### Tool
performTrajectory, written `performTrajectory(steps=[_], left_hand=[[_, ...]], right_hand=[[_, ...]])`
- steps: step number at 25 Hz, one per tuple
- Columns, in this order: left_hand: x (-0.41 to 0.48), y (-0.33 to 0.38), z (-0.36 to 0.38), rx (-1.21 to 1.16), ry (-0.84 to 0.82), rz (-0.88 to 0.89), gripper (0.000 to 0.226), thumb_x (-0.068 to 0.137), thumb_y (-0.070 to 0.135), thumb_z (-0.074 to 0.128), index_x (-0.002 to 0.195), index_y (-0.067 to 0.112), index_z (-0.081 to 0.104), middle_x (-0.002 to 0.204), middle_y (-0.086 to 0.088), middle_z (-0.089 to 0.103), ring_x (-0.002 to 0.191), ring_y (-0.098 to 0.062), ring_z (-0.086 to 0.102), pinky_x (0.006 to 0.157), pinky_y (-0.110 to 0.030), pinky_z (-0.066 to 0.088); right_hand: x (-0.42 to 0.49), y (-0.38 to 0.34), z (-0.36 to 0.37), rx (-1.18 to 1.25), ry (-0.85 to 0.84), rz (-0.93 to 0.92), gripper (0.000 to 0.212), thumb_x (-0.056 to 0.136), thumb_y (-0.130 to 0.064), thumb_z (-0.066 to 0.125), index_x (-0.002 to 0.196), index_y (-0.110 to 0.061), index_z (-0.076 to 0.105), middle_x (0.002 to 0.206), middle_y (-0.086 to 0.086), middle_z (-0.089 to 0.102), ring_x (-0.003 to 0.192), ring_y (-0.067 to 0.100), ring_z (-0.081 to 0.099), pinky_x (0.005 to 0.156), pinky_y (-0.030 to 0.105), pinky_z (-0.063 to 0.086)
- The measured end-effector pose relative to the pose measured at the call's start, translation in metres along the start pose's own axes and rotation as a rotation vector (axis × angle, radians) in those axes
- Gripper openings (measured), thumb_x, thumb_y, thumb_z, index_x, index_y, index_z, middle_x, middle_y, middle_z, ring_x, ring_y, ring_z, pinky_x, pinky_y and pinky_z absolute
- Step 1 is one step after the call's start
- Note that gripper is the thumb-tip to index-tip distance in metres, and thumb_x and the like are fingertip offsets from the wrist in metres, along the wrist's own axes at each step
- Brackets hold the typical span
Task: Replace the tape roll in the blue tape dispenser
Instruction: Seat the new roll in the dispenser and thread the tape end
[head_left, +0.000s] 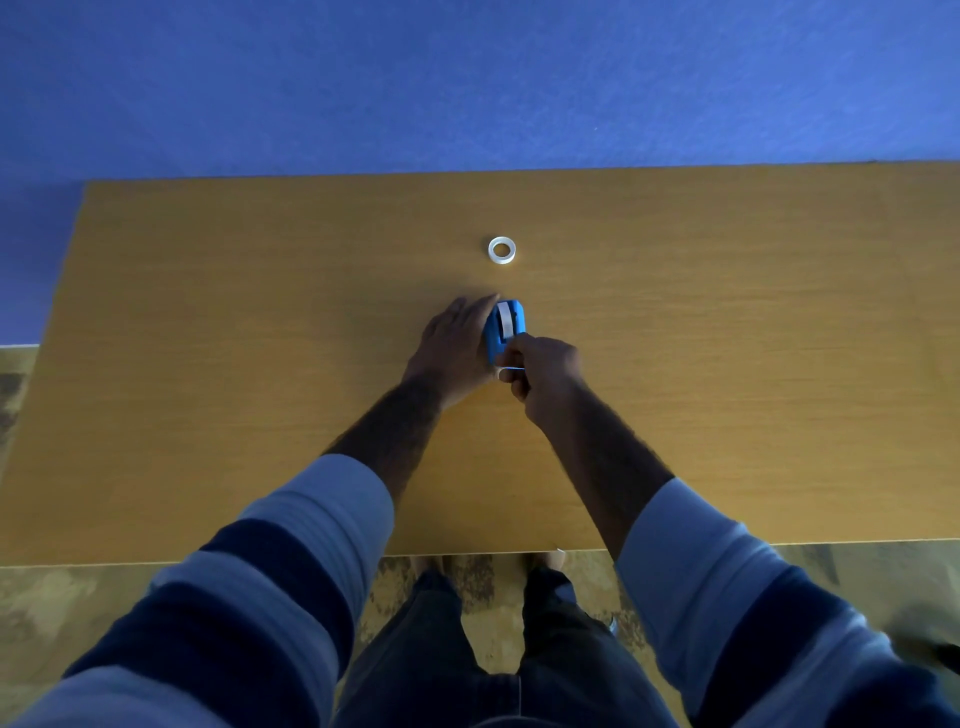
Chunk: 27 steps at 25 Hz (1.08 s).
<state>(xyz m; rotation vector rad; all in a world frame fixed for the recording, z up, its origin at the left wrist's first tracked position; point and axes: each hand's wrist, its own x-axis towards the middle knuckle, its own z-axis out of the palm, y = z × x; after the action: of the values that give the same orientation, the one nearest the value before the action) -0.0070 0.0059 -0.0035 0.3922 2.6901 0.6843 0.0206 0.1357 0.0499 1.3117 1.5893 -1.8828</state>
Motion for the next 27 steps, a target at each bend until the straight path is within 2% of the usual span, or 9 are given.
performTrajectory(steps=[3,6,9,15,22,27], left_hand=[[0.002,0.001,0.001,-0.031,-0.010,-0.025,0.103,0.083,0.042,0.078,0.162,0.026,0.013,0.170,0.005,0.021,0.159,-0.021,0.009,0.126,-0.047,0.019],[0.003,0.001,0.001,-0.049,-0.010,-0.035,0.102,0.082,0.042,0.078,0.161,0.026,0.016,0.168,0.004,0.026,0.158,-0.021,0.012,0.126,-0.049,0.021],[0.004,0.000,0.000,-0.055,0.020,-0.041,0.097,0.082,0.040,0.077,0.160,0.026,0.022,0.166,0.001,0.031,0.156,-0.021,0.019,0.125,-0.050,0.024],[0.003,-0.002,-0.001,-0.061,0.022,-0.040,0.105,0.074,0.041,0.084,0.159,0.028,0.024,0.162,0.003,0.036,0.152,-0.018,0.026,0.123,-0.046,0.026],[0.005,-0.006,0.000,-0.041,0.012,-0.017,0.105,0.075,0.034,0.084,0.160,0.027,0.023,0.162,0.001,0.036,0.151,-0.020,0.029,0.123,-0.048,0.027],[0.006,-0.009,0.003,-0.037,0.026,-0.007,0.104,0.075,0.037,0.084,0.159,0.027,0.024,0.161,0.002,0.038,0.149,-0.020,0.032,0.122,-0.047,0.029]], right_hand=[[-0.001,0.008,-0.001,0.023,-0.005,-0.035,0.014,0.084,-0.004,0.064,0.094,0.002,0.071,0.065,0.010,0.071,0.043,0.013,0.056,0.043,0.023,0.039],[0.000,0.017,-0.002,0.071,-0.024,-0.077,0.016,0.089,-0.007,0.064,0.098,0.005,0.069,0.068,0.012,0.070,0.043,0.013,0.057,0.042,0.023,0.039],[0.000,0.025,-0.004,0.080,-0.032,-0.089,0.013,0.092,-0.009,0.063,0.101,-0.001,0.068,0.075,0.013,0.072,0.045,0.013,0.058,0.043,0.024,0.041],[-0.001,0.035,-0.008,0.072,-0.026,-0.112,0.010,0.095,-0.015,0.064,0.101,-0.008,0.068,0.078,0.010,0.073,0.054,0.013,0.061,0.048,0.025,0.047],[0.003,0.042,-0.006,0.144,-0.022,-0.107,0.011,0.094,-0.011,0.064,0.100,-0.003,0.069,0.079,0.013,0.071,0.058,0.016,0.061,0.049,0.025,0.051],[0.004,0.044,-0.004,0.189,-0.020,-0.112,0.013,0.093,-0.008,0.064,0.102,0.001,0.068,0.079,0.014,0.068,0.061,0.017,0.061,0.050,0.025,0.051]])
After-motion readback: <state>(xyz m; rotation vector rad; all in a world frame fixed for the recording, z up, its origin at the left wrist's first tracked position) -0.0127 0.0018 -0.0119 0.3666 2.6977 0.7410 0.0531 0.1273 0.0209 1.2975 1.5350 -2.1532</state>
